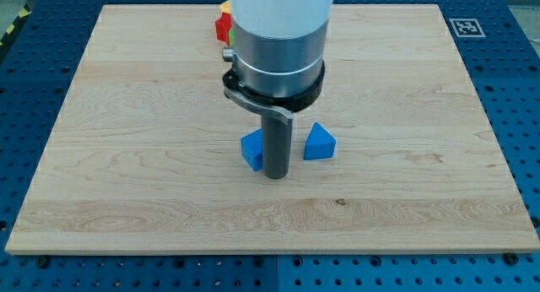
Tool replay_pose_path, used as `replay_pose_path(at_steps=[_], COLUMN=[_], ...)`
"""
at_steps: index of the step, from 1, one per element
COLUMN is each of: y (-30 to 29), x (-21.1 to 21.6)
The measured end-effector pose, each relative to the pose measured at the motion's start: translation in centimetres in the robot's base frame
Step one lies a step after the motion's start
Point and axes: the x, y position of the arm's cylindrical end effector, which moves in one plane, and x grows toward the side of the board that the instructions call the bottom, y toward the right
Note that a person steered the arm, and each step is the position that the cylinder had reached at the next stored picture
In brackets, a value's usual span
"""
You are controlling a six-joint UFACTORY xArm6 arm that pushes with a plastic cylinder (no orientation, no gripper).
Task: Move the blue cube vertically below the green star
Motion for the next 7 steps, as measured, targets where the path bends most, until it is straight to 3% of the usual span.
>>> replay_pose_path(at_steps=[4, 7], y=[-3.6, -5.3], x=[-0.3, -3.1])
